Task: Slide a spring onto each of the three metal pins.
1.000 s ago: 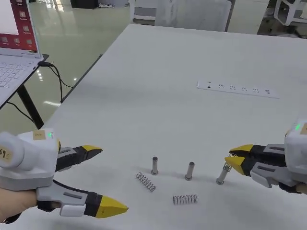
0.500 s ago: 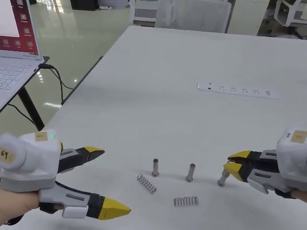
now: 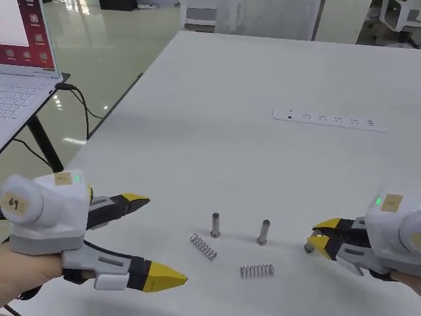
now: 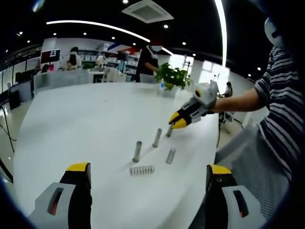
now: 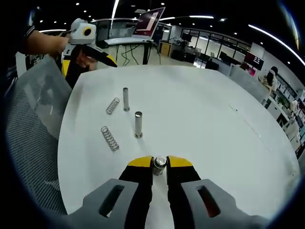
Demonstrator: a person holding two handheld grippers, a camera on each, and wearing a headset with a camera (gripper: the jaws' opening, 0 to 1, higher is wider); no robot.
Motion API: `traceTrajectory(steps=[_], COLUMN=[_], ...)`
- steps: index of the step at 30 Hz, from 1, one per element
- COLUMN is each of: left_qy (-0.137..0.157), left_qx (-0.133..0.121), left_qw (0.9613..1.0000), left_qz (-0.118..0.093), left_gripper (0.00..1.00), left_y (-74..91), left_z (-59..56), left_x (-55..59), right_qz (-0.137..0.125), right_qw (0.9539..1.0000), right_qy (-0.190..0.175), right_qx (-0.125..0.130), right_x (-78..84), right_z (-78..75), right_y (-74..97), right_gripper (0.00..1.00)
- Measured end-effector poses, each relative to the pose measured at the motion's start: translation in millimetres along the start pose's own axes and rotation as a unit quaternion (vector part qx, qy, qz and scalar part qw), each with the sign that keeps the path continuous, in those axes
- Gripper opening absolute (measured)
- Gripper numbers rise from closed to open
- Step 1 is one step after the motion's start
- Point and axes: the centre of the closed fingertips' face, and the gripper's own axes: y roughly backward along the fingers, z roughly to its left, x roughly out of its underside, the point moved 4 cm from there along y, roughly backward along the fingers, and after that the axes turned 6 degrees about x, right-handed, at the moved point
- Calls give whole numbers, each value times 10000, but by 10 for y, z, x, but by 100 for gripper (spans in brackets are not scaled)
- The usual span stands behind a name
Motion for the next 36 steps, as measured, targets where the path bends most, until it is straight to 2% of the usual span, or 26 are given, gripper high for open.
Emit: traceTrajectory(steps=[4,9,13,15,20,26,32,36], left_qy=[17,45,62,74,90,94,88,87], left_qx=[-4,-14,-26,-35,-33,-35,-35,-27], left_qw=[10000,10000,10000,10000,10000,9999,10000,10000], left_qz=[9,-3,-12,-20,-10,2,9,11], left_gripper=[97,97,97,97,97,96,96,96], left_y=[-3,-3,1,4,2,2,3,2], left_z=[2,-4,-4,-4,-5,-5,-11,-20], left_x=[7,4,11,13,19,23,27,32], right_qz=[-26,84,88,61,-43,-312,-434,-483], right_qw=[10000,9998,9998,9998,9999,9995,9980,9949], right_qy=[-34,-138,-93,-175,-87,-20,353,656], right_qx=[-33,-143,-119,-124,-36,-26,-308,-595], right_x=[-15,9,19,10,-51,-235,-374,-443], right_z=[-18,-6,2,6,-30,-35,118,267], right_y=[-14,-23,-13,-4,35,145,187,187], right_gripper=[8,10,12,14,17,17,17,17])
